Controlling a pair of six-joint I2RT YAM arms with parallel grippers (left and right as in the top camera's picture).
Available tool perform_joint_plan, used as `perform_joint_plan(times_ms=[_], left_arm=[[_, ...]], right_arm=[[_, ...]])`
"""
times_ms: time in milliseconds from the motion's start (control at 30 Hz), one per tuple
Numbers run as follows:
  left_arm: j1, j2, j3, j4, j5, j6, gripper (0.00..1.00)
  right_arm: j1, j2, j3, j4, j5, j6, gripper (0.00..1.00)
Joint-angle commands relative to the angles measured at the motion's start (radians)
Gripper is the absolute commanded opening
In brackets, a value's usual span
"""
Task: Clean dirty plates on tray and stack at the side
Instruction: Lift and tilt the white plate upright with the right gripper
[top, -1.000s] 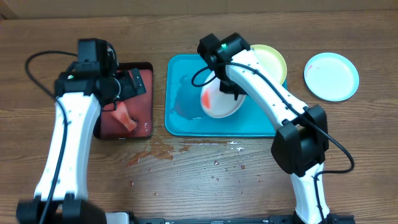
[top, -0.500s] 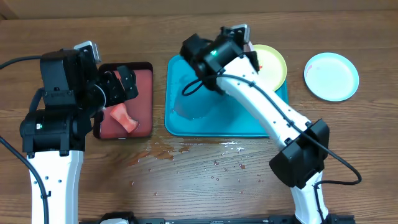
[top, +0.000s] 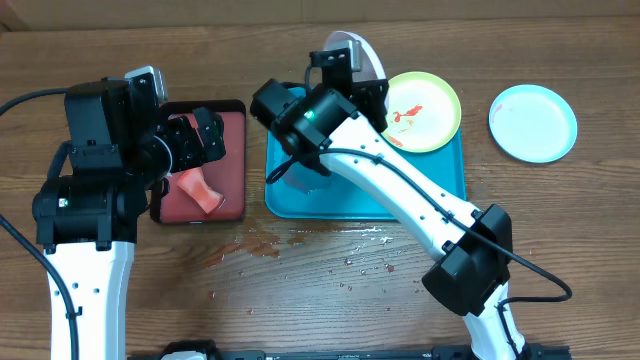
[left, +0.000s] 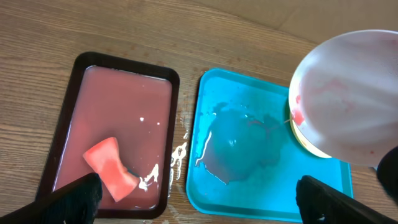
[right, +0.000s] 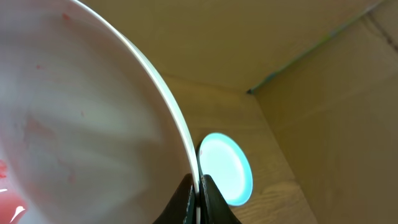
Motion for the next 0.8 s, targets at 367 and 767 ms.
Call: perform_joint_plan(times_ms=[367, 767], left_arm=[[-0.001, -0.01, 0.01, 0.008, 0.016, 0.038, 1.0], [-0.001, -0.01, 0.01, 0.004, 0.016, 0.038, 1.0]], right_arm=[[0.03, -0.025, -0.08, 0.006, 0.167, 0.007, 0.04], [0.02, -0.025, -0.082, 0.02, 0.112, 0.005, 0.04]])
